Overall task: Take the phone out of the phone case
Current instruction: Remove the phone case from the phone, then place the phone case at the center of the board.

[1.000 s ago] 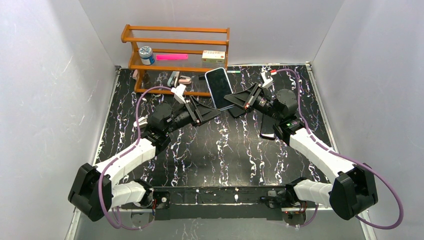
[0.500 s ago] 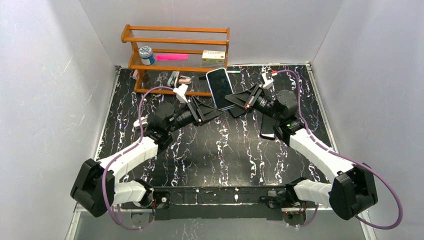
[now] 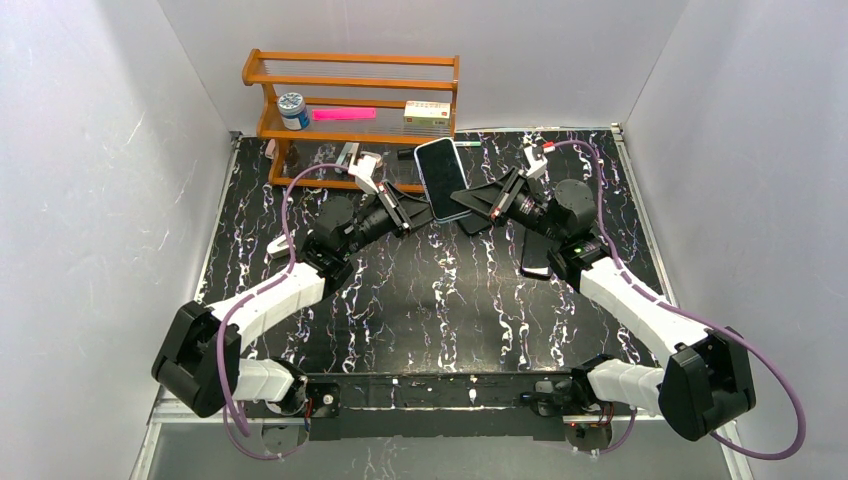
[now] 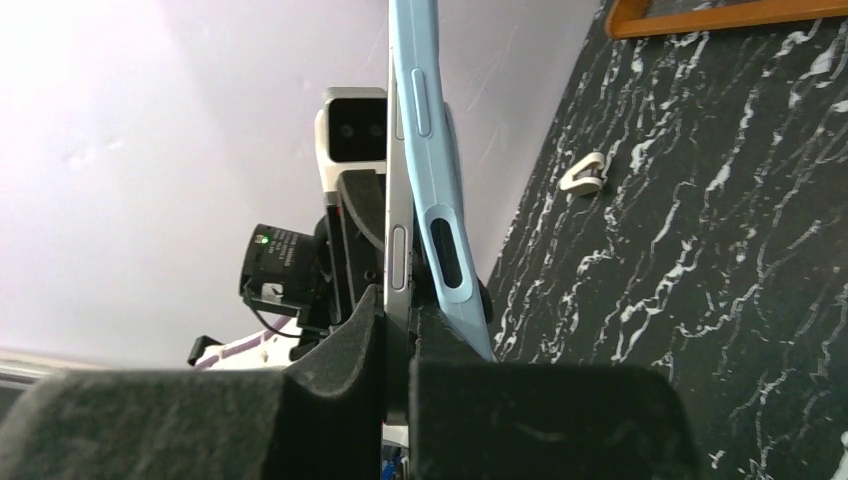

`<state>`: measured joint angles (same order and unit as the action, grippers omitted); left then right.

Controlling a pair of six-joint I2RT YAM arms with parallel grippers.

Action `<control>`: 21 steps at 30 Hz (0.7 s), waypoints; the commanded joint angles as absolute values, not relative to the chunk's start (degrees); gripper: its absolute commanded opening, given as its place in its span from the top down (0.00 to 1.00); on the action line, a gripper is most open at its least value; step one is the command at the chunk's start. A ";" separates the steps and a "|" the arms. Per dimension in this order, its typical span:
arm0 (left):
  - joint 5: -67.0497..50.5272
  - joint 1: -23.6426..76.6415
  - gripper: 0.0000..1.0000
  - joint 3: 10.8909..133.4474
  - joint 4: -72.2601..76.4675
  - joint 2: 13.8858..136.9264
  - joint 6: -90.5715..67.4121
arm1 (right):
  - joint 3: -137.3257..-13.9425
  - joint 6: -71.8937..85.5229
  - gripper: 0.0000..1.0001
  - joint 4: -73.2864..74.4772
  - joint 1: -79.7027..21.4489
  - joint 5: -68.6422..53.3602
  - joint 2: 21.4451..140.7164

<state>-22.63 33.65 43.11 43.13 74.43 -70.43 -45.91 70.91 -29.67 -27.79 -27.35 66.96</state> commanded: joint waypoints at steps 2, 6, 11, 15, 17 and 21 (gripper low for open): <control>-17.31 32.26 1.00 44.96 43.11 74.11 -65.83 | -46.96 67.47 0.99 -28.06 -28.22 -31.48 63.89; -16.18 27.97 1.00 44.35 32.44 72.60 -58.79 | -46.71 63.66 0.99 -22.69 -28.30 -31.15 63.81; -18.71 20.84 1.00 43.63 21.40 72.15 -52.35 | -44.75 61.53 0.99 -20.55 -28.30 -30.57 64.34; -18.90 18.67 1.00 45.00 10.20 72.28 -45.40 | -43.92 61.26 0.99 -21.59 -28.26 -30.48 66.81; -19.13 18.20 1.00 45.55 5.93 72.77 -42.33 | -43.18 61.18 0.99 -22.43 -28.24 -29.87 68.59; -19.56 17.35 1.00 47.76 -3.56 75.04 -35.13 | -42.26 60.53 0.99 -24.66 -28.23 -27.22 72.92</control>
